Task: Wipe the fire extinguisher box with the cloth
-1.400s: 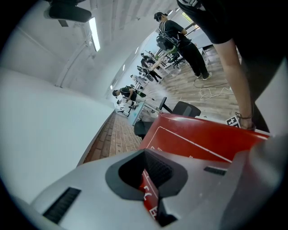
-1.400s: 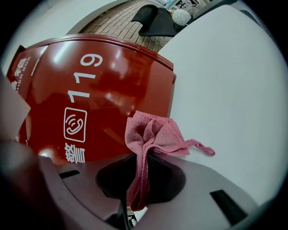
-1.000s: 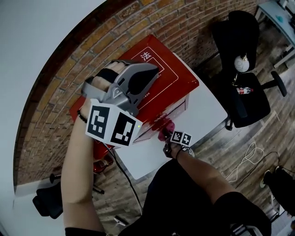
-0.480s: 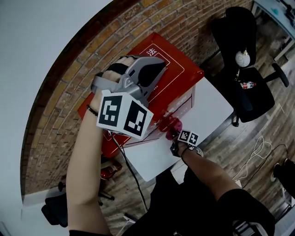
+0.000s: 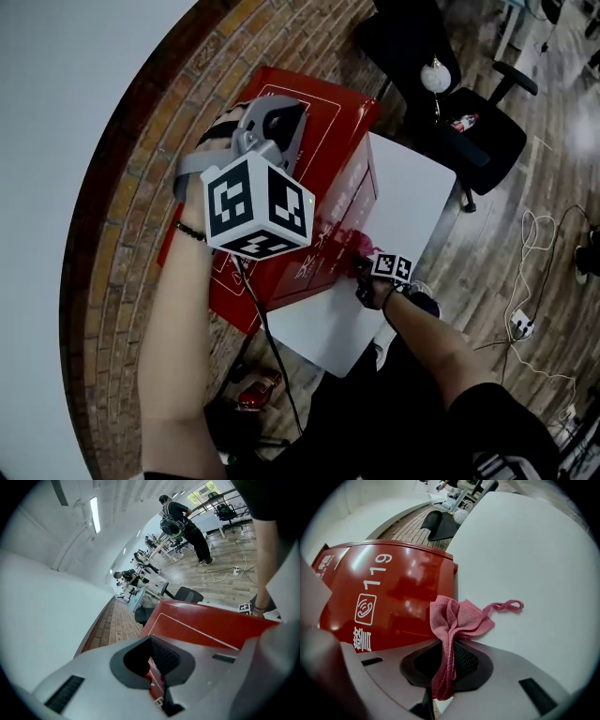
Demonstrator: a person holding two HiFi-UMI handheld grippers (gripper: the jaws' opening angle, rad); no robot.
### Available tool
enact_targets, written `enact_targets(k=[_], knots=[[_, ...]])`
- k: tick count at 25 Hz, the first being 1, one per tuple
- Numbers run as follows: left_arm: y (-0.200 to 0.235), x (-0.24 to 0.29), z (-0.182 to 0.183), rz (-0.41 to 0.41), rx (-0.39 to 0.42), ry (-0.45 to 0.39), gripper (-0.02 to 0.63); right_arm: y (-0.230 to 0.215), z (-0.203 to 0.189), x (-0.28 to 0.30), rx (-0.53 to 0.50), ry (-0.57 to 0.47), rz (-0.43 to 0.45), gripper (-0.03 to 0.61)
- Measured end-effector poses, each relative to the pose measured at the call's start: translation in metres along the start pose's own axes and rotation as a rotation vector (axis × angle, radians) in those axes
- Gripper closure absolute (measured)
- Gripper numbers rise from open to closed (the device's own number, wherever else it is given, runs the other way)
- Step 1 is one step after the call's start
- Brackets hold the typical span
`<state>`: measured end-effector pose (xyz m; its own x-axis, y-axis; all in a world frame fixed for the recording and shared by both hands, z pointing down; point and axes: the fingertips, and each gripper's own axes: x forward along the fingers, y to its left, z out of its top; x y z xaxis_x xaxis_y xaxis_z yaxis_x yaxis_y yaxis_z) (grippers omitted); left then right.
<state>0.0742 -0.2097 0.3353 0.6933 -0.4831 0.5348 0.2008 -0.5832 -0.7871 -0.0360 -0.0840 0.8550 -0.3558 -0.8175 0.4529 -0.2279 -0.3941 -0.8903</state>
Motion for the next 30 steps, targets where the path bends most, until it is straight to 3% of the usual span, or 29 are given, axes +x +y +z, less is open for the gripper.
enact_targets(k=[8,19,24,30], knots=[[-0.003,0.002,0.007,-0.014,0.012,-0.020,0.584,0.002,-0.009,-0.006,0.003,-0.017,0.026,0.517],[-0.006,-0.002,0.012,-0.028,0.032,-0.048,0.586,0.008,-0.058,-0.010,0.011,-0.044,0.066,0.517],[-0.004,-0.003,0.012,-0.025,0.034,-0.046,0.584,0.014,-0.079,-0.011,0.062,-0.048,0.099,0.517],[-0.005,-0.002,0.013,-0.027,0.029,-0.049,0.585,0.013,-0.080,-0.014,0.068,-0.070,0.112,0.517]])
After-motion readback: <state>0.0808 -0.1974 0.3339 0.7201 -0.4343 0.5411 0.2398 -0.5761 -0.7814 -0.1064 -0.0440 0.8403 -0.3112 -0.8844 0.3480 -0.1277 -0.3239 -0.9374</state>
